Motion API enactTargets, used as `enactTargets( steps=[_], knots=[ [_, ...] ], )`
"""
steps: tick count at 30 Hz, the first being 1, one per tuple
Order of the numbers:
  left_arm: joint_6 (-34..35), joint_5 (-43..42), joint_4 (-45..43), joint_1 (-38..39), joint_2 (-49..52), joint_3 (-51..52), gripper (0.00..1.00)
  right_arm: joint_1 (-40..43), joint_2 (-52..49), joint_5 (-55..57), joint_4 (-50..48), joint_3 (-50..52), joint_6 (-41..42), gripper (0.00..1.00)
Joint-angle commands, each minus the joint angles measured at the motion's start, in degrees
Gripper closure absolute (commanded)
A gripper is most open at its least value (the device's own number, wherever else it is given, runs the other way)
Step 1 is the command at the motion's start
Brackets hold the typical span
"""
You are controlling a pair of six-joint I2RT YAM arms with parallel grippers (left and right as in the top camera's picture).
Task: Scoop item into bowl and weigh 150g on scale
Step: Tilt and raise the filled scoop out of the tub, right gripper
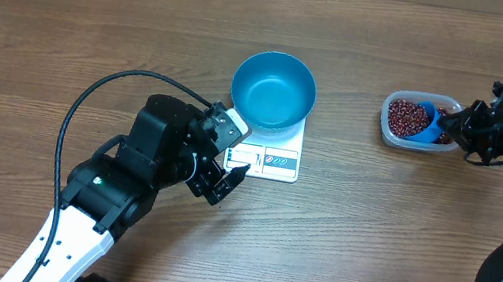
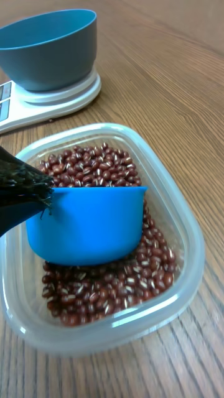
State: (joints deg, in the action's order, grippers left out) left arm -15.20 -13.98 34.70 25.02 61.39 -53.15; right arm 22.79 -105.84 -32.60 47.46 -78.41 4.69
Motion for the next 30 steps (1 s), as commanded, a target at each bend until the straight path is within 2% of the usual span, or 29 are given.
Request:
enactTargets(
  steps=[1, 18, 30],
  knots=[
    [-0.5, -0.9, 0.0, -0.2, -0.7, 0.5, 0.0, 1.9, -1.7, 2.5, 0.3, 1.2, -0.2, 0.96],
    [-0.5, -0.9, 0.0, -0.2, -0.7, 0.5, 0.01, 4.7, -1.7, 2.3, 0.8, 1.2, -0.2, 0.96],
    [-0.5, -0.9, 0.0, -0.2, -0.7, 0.5, 0.0, 4.7, -1.7, -5.2, -1.1, 1.2, -0.5, 0.96]
  ],
)
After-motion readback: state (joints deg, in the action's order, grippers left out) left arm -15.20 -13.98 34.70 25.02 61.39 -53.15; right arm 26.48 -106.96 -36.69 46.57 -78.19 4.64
